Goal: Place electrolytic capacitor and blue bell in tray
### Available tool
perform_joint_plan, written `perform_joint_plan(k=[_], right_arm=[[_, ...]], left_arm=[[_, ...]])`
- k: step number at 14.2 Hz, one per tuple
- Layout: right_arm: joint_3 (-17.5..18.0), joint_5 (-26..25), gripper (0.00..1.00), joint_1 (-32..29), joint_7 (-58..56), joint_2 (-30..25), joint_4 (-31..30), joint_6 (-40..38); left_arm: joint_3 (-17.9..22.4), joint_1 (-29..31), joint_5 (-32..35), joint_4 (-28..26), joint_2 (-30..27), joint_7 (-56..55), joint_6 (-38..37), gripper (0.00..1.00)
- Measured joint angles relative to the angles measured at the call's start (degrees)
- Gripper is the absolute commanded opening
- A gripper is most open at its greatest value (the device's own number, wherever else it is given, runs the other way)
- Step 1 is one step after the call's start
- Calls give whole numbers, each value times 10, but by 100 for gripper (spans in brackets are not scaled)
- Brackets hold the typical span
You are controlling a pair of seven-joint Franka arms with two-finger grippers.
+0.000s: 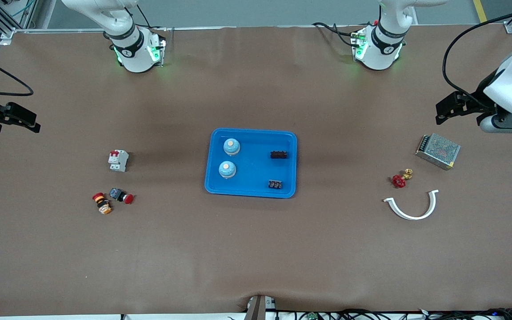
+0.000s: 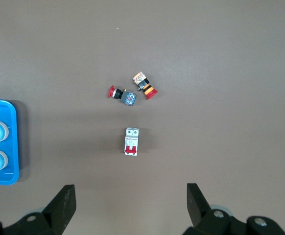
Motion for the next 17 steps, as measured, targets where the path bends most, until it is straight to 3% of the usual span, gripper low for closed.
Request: perform_joint_plan(k=[17], right_arm=[[1, 0, 100, 0, 0, 2, 0, -1]], left_arm=[[-5, -2, 0, -3, -9, 43, -3, 100]])
